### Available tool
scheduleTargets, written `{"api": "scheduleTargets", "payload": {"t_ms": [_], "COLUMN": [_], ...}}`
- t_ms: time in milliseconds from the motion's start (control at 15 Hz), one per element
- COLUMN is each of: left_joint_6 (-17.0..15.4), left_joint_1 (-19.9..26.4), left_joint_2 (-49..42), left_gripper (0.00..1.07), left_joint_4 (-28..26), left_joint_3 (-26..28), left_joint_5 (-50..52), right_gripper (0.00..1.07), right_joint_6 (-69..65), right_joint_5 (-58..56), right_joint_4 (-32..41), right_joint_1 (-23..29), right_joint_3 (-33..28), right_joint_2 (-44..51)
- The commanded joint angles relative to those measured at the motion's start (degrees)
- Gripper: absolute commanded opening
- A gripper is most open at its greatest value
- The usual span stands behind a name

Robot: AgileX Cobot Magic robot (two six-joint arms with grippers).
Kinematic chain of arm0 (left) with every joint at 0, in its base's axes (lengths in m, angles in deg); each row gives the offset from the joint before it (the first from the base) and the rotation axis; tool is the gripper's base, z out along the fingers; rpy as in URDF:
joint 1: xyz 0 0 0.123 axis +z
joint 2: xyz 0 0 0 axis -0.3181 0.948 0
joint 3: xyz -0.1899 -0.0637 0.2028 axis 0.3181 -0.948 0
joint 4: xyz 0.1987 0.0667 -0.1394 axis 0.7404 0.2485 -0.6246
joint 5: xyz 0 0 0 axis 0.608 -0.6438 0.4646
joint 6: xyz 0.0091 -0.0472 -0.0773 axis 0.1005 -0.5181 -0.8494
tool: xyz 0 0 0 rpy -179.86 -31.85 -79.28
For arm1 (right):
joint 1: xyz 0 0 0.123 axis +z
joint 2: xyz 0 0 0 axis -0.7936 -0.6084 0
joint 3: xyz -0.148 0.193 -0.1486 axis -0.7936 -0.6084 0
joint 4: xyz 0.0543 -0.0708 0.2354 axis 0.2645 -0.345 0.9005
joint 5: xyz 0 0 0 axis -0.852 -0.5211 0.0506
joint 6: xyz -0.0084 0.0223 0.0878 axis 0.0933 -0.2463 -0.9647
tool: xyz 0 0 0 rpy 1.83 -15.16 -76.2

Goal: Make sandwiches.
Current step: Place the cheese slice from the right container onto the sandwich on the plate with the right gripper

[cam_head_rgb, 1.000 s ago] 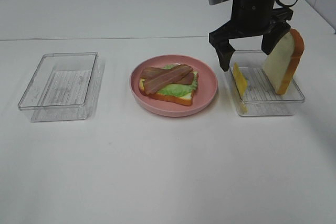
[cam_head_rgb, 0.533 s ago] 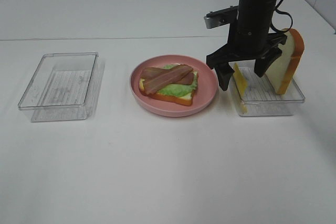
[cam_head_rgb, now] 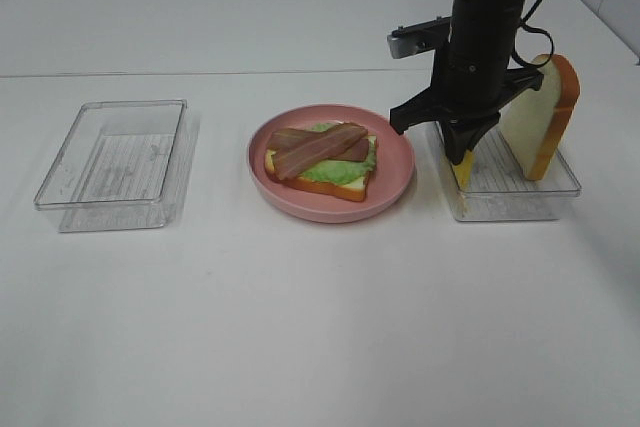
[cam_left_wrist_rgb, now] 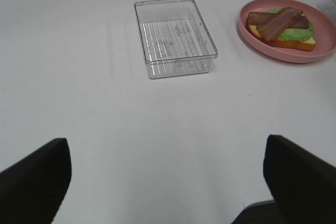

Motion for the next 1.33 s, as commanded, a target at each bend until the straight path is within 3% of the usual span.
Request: {"api": "scheduleTargets", "payload": {"t_ms": [67, 400, 533, 933, 1000, 1333], "left_joint_6": [-0.11, -0.06, -0.06, 0.06, 0.06, 0.06], "left_joint_1": [0.06, 0.06, 0.06, 0.06, 0.06, 0.06], "left_joint_2": [-0.97, -0.97, -0.97, -0.97, -0.97, -0.97], "left_gripper": [0.91, 0.91, 0.91, 0.91, 0.91, 0.91], "left_joint_4": [0.17, 0.17, 0.17, 0.17, 0.17, 0.17], "left_joint_3": [-0.11, -0.11, -0.11, -0.11, -0.11, -0.11], "left_joint_5": [0.11, 0.11, 0.11, 0.11, 0.11, 0.11], "right_gripper": [0.0, 0.0, 0.0, 0.0, 0.0, 0.0], "right_joint_6": [0.97, 0.97, 2.23, 5.79, 7.45, 10.43], "right_joint_5": [-0.29, -4.01, -4.41, 2.58, 5.33, 9.22], "right_joint_4": [0.0, 1.55, 5.79, 13.24, 17.02, 22.35], "right_joint_1": [-0.23, -0.06, 0.63, 8.88, 11.34, 12.55], "right_joint_3": [0.11, 6.7, 9.68, 9.74, 9.74, 9.74], "right_joint_2": [2.12, 5.9, 5.9, 4.53, 3.09, -1.38]}}
